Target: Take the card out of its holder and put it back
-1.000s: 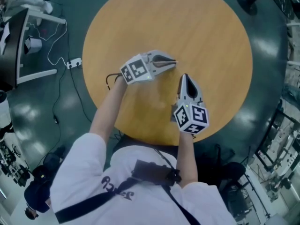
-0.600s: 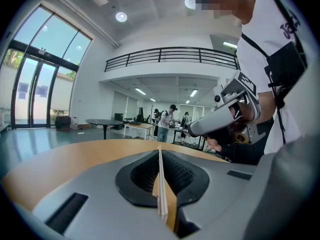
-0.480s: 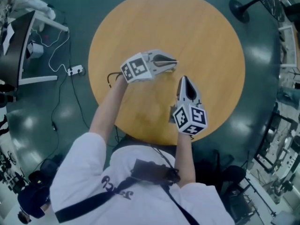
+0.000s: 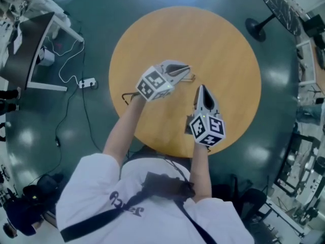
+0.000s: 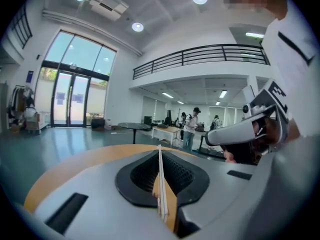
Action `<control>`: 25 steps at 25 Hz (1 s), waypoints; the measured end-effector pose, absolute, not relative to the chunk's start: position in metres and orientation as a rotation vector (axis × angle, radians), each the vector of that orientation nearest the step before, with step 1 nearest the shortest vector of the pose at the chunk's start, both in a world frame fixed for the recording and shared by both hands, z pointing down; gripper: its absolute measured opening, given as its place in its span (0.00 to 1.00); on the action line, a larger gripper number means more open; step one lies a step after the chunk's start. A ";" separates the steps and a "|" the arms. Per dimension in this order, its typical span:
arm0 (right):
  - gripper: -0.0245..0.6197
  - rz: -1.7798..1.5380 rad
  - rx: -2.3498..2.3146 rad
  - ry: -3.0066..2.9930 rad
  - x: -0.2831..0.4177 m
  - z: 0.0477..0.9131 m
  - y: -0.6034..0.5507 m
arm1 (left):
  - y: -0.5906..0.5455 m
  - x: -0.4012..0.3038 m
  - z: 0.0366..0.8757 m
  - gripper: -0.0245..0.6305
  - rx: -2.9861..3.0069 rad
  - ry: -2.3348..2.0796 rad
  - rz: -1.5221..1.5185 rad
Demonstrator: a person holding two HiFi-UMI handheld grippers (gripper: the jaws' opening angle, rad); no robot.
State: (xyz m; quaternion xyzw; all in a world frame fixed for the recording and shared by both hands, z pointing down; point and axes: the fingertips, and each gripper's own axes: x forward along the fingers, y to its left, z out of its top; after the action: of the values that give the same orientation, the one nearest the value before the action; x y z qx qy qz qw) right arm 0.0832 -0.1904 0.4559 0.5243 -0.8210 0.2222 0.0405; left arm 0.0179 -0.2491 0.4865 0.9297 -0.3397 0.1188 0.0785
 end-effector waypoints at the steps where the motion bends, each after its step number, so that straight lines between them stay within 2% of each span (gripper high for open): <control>1: 0.07 0.669 1.607 -2.524 0.082 0.452 -0.187 | -0.246 0.013 0.484 0.08 2.739 -1.073 0.347; 12: 0.07 0.519 1.624 -2.588 0.060 0.427 -0.161 | -0.200 -0.062 0.440 0.08 2.388 -1.623 0.122; 25: 0.07 0.369 1.630 -2.633 0.039 0.403 -0.122 | -0.128 -0.076 0.394 0.08 2.391 -1.891 0.039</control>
State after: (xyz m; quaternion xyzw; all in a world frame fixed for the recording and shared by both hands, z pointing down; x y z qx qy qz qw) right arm 0.0393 -0.1224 0.4025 0.5226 -0.8442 0.1184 0.0115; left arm -0.0755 -0.1280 0.3944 0.7835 -0.6196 0.0129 0.0465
